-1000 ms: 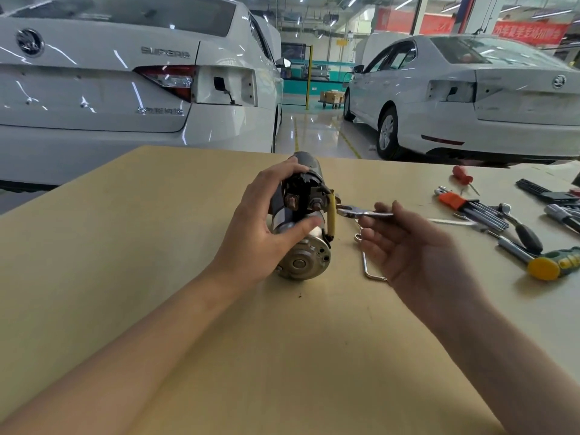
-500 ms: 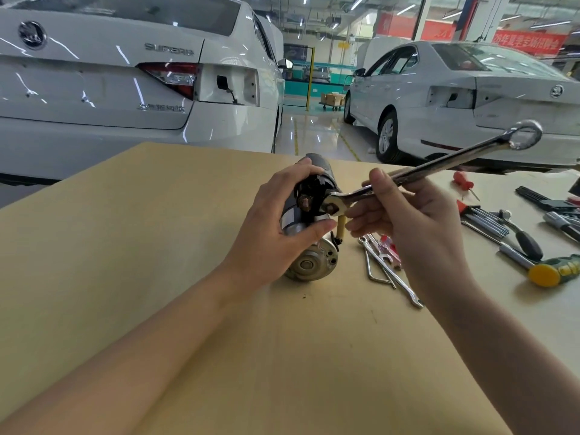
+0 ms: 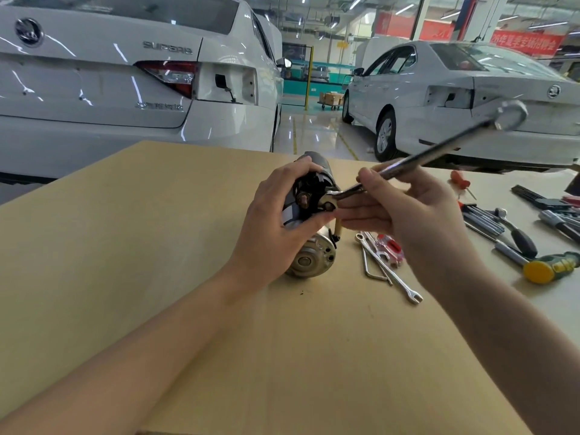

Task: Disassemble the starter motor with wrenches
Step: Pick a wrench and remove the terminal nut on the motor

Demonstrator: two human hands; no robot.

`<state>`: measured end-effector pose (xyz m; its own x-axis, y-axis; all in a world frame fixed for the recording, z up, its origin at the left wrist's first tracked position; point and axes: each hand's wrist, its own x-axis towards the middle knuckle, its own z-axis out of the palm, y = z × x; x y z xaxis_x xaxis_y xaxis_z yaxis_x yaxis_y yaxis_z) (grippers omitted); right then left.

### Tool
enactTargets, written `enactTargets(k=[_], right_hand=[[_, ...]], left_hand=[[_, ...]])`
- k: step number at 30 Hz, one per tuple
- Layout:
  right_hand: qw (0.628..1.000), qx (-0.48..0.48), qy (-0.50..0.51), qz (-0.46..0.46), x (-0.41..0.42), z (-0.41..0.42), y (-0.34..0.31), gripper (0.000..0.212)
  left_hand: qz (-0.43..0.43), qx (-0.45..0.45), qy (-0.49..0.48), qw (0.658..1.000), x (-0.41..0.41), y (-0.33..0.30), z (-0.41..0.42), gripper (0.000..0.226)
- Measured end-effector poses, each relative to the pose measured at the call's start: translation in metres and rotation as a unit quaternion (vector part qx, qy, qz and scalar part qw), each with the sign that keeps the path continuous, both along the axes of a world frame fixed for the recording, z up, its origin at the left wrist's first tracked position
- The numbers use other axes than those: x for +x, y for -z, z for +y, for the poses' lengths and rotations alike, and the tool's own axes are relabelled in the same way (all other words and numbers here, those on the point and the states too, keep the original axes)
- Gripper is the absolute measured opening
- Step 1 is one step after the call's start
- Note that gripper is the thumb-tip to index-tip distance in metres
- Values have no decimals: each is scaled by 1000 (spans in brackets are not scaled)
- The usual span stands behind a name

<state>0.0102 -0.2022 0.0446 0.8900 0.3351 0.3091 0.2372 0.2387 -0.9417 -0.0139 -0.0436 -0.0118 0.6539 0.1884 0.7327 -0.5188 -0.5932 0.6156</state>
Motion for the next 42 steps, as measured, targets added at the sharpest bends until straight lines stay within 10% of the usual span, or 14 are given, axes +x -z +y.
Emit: enactTargets(k=[6, 14, 21, 29, 35, 42], right_hand=[[965, -244, -24, -91, 8, 6, -38, 4], [728, -524, 76, -436, 1, 38, -38, 11], [729, -491, 79, -471, -1, 37, -32, 15], [984, -62, -67, -151, 9, 2, -30, 14], [983, 26, -170, 67, 32, -37, 26, 20], [958, -219, -185, 5, 42, -57, 45, 40]], left_hand=[[19, 2, 20, 1000, 1, -1, 3, 56], [64, -29, 42, 997, 7, 1, -1, 36], [33, -30, 48, 998, 8, 5, 2, 33], [30, 158, 49, 986, 10, -9, 18, 65], [6, 162, 9, 987, 15, -6, 13, 57], [-9, 128, -5, 992, 11, -4, 15, 57]])
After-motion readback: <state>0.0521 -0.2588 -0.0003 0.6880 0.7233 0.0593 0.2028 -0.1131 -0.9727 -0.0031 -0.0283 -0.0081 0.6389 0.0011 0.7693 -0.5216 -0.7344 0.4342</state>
